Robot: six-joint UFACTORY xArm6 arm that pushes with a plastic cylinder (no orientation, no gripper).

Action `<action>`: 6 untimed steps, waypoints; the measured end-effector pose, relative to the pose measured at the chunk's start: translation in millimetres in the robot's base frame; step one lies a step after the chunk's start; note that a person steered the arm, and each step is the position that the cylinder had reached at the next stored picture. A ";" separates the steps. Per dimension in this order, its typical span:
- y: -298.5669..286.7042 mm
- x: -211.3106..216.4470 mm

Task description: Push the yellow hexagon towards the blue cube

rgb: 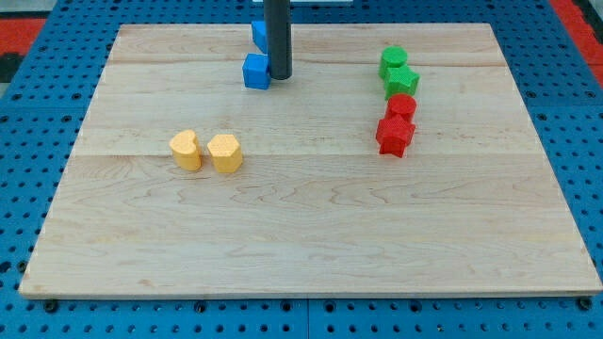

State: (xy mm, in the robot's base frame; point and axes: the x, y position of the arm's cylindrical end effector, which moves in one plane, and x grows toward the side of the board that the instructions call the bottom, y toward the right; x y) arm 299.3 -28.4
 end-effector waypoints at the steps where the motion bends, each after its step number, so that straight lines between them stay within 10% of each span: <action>1: 6.8 62.4; 3: -34.6 195.9; 6: -67.4 151.9</action>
